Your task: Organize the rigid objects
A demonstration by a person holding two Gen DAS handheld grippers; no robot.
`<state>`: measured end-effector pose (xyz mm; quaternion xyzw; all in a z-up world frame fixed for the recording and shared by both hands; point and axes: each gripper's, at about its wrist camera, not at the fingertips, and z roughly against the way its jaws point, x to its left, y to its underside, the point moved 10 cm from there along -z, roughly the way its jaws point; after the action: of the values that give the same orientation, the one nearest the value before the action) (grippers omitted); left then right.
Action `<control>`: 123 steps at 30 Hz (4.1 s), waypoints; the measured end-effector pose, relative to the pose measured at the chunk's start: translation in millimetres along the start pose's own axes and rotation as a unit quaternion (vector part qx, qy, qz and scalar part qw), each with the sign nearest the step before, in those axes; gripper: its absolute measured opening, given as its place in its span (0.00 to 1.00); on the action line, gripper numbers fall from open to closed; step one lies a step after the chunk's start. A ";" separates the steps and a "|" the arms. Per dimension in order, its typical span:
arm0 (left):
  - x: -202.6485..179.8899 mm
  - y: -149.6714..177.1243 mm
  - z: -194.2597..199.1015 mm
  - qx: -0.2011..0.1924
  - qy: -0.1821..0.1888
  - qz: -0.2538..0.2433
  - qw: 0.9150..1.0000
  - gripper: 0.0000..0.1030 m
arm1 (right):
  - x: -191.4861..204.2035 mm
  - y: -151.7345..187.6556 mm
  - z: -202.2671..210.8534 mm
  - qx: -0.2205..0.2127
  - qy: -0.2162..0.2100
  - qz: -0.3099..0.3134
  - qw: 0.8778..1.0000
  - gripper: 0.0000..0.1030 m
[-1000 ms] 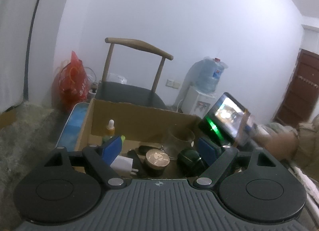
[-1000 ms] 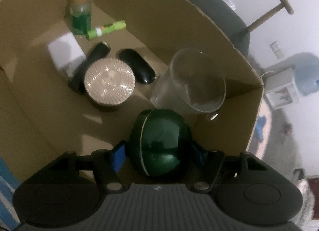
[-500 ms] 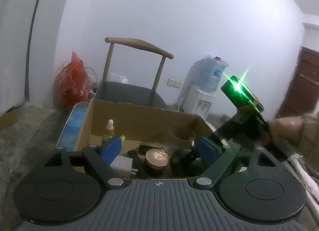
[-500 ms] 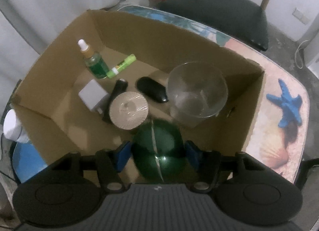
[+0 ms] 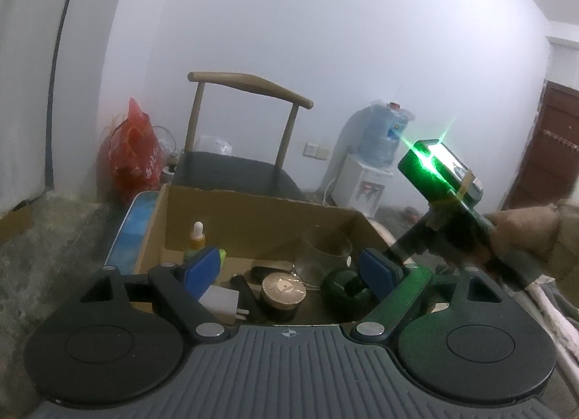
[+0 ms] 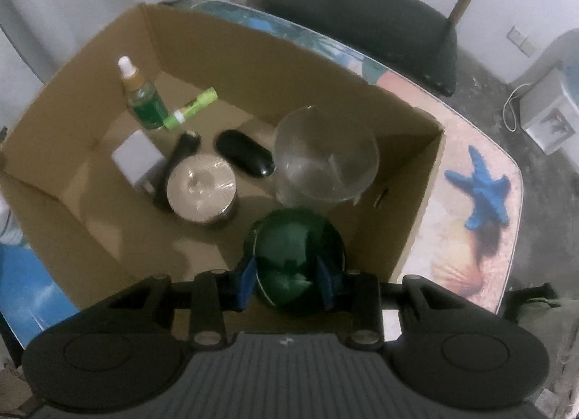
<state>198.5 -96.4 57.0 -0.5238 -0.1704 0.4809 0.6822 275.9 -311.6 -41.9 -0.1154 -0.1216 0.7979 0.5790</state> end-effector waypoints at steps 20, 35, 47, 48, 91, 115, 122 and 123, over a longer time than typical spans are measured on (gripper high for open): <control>4.0 0.1 5.4 -0.003 0.008 0.006 1.000 0.83 | 30.4 1.2 -19.2 0.027 0.025 0.063 0.997 0.71; -0.9 8.6 9.7 0.006 0.014 0.004 1.000 0.86 | 27.4 0.2 -42.1 0.015 0.087 0.100 0.991 0.81; -5.4 33.8 36.0 0.021 0.014 -0.033 0.999 0.86 | 26.4 -2.4 -24.0 -0.024 0.028 0.065 0.997 0.76; -4.1 34.9 39.9 0.020 0.012 -0.034 0.999 0.86 | 27.4 -4.0 -18.4 -0.025 -0.002 0.050 0.998 0.76; -2.9 44.7 38.0 0.027 0.009 -0.046 0.999 0.88 | -2.2 -10.6 22.5 -0.027 0.056 0.056 0.996 0.82; 1.7 46.2 34.5 0.030 0.005 -0.040 0.999 0.89 | 6.6 -11.1 -9.1 -0.043 0.023 0.036 0.998 0.64; 5.3 46.0 36.3 0.031 0.006 -0.038 0.999 0.89 | 10.2 -4.2 -16.0 -0.022 0.023 0.046 0.998 0.63; 5.9 46.0 35.9 0.031 0.006 -0.037 0.999 0.89 | 10.9 -2.5 -14.4 -0.020 0.018 0.045 0.999 0.63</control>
<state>153.0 -72.2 29.2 -0.4989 -0.1708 0.4567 0.7165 279.6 -299.5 -55.2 -0.1465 -0.1220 0.8184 0.5421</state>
